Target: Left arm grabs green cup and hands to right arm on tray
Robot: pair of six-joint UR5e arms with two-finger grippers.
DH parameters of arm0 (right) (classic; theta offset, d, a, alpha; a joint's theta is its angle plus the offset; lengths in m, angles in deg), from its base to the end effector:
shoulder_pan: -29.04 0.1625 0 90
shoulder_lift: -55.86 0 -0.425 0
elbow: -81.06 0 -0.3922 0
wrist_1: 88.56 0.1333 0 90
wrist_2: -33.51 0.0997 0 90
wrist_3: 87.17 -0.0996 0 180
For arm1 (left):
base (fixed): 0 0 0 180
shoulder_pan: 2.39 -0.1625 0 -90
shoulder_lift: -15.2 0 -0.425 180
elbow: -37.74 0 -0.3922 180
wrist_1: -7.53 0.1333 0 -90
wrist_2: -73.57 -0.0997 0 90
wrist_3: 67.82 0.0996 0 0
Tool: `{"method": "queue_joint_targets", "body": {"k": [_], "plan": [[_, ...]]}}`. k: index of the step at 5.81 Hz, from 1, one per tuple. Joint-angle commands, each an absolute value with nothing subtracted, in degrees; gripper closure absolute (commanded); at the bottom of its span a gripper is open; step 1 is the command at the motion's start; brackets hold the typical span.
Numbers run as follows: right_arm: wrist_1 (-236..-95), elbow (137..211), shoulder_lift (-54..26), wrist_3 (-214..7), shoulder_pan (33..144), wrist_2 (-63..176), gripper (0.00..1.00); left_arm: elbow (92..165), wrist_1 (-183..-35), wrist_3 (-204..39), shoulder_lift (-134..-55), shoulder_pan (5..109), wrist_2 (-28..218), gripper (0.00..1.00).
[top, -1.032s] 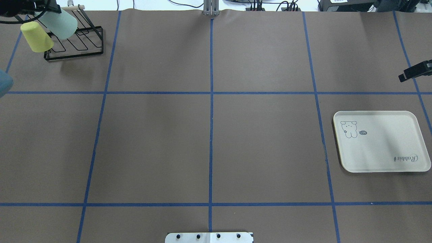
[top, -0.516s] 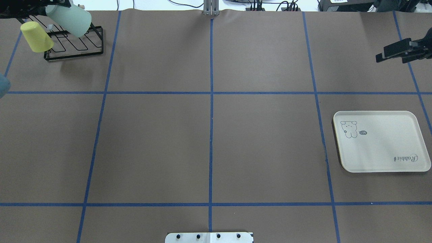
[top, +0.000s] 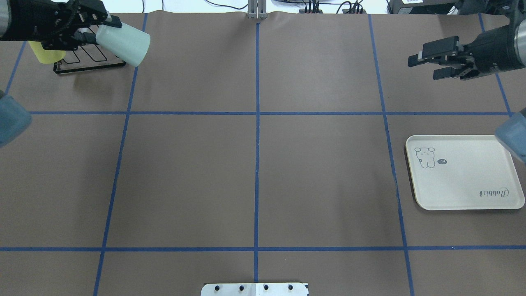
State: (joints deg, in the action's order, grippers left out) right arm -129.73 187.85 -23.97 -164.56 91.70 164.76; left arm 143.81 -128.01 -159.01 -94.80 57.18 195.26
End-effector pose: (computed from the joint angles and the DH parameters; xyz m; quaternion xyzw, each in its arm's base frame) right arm -0.1795 -0.4945 0.3247 0.1309 -0.6250 0.1164 0.7607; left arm 0.2142 -0.5245 0.2447 0.1262 0.6496 -0.2143 0.7184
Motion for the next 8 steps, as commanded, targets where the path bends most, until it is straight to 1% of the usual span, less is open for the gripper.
{"method": "queue_joint_targets", "body": {"k": [1,3,5,6,8], "plan": [[-114.13,187.84,-23.77,-179.74,84.81,156.88,0.0,143.65,-138.14,-171.65,-95.37,51.08,195.39,0.92],[-102.06,187.67,-23.25,-187.68,77.06,152.61,0.0,143.65,-147.03,-180.11,-96.59,43.6,195.3,0.92],[-91.94,187.67,-19.48,-200.39,75.37,149.72,0.0,143.39,-157.12,-192.39,-97.74,42.96,194.95,0.92],[-87.98,187.67,-18.51,-203.68,73.27,146.75,0.0,143.21,-159.01,-195.93,-98.09,43.04,194.43,0.92],[-83.22,188.54,-18.41,-203.98,67.39,138.68,0.0,142.77,-162.69,-203.67,-98.97,42.87,189.53,0.92]]}}
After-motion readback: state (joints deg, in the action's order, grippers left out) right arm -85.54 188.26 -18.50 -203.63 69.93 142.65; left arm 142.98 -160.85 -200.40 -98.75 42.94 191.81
